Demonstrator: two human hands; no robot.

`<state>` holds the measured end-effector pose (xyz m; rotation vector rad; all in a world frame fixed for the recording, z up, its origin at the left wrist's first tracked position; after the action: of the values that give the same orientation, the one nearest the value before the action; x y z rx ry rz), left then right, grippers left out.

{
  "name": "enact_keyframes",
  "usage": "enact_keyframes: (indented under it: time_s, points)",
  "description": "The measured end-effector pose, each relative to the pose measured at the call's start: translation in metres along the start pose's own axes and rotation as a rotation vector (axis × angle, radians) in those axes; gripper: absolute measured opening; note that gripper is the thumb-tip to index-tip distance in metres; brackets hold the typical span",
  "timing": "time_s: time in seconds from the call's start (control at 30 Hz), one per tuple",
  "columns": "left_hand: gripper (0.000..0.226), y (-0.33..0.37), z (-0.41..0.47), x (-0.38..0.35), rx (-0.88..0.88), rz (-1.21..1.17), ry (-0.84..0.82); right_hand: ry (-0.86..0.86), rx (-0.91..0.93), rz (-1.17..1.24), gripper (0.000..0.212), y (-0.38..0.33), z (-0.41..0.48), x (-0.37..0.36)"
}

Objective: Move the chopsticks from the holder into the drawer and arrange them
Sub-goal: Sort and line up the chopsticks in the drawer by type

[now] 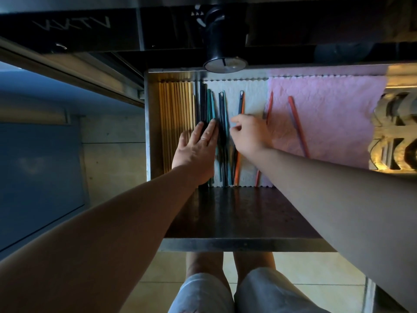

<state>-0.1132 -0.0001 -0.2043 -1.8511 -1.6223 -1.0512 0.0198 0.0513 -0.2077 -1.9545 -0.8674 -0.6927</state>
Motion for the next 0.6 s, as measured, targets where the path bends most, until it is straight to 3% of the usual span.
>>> enact_keyframes:
  time_s: [0.6]
  points:
    - [0.088, -0.009, -0.007, 0.0, -0.01, -0.072, -0.078, -0.04, -0.144, -0.217, 0.014, -0.015, 0.02, -0.02]
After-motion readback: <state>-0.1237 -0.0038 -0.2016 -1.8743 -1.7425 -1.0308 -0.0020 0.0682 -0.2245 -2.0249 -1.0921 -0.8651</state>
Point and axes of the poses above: each hand's wrist, its own z-axis towards the middle knuckle, its own x-axis out of the back of the hand, y = z × x, the point moved 5 cm from there along z, towards the middle knuckle, and after that the axes turned 6 degrees about y, right-handed, at the moved point
